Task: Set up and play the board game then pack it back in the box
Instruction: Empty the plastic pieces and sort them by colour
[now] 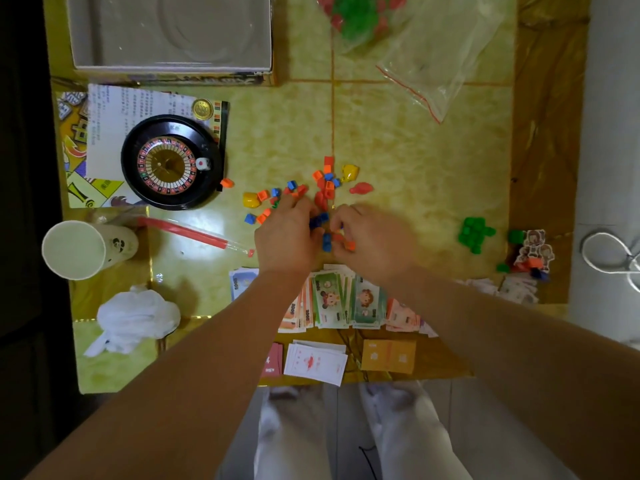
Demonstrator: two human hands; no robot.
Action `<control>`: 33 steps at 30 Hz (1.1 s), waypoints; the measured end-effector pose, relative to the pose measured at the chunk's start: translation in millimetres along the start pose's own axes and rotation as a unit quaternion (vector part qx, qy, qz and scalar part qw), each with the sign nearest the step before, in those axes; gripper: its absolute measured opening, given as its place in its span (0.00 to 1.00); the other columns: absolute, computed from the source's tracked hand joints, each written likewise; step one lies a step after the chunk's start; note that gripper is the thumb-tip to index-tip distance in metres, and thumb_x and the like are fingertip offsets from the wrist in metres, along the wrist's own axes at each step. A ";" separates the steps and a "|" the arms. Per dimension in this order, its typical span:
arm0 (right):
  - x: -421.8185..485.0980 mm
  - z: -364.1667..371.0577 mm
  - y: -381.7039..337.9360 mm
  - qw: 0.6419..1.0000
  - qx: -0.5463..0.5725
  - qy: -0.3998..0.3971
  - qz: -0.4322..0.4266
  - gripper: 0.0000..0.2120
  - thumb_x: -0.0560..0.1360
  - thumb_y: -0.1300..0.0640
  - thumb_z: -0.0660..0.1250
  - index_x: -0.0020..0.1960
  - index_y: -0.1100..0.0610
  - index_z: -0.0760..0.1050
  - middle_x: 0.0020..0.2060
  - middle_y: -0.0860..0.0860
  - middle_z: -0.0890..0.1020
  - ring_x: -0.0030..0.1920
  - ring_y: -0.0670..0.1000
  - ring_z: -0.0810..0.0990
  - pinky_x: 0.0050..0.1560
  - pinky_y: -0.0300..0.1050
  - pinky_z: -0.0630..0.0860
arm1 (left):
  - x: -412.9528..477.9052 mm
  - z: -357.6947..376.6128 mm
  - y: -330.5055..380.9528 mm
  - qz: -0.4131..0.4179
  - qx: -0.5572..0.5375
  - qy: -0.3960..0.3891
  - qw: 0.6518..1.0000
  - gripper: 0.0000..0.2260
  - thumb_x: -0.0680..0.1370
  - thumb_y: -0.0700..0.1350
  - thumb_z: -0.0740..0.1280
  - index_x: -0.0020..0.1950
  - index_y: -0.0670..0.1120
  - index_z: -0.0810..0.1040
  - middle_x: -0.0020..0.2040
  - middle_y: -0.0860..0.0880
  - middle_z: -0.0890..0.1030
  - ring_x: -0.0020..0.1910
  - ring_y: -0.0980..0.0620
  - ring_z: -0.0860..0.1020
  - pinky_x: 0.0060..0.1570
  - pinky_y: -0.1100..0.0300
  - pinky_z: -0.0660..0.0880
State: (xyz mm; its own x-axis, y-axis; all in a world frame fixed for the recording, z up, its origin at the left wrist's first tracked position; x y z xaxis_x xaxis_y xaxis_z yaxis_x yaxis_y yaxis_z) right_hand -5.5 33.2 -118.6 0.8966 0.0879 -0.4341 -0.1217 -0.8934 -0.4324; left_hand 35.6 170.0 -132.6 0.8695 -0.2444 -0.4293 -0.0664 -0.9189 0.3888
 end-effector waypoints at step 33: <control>-7.1 10.2 21.3 0.999 -0.037 0.010 0.016 0.14 0.75 0.48 0.67 0.58 0.52 0.69 0.54 0.49 0.74 0.45 0.53 0.78 0.36 0.48 0.73 | 6.9 15.7 0.9 0.099 0.045 0.045 0.993 0.12 0.72 0.42 0.70 0.55 0.49 0.80 0.53 0.44 0.78 0.42 0.41 0.80 0.32 0.54 0.73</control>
State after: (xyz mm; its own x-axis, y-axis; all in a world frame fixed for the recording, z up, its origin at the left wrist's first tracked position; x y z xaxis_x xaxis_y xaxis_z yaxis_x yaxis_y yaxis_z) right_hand -18.8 18.0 -132.7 0.9010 0.0501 -0.4309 -0.1195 -0.9262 -0.3576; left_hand 33.9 162.6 -148.0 0.8751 -0.3985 -0.2745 -0.2812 -0.8804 0.3818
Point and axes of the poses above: each hand's wrist, its own x-axis towards the middle knuckle, its own z-axis out of the palm, y = z × x, the point moved 1 cm from there along x, towards the middle knuckle
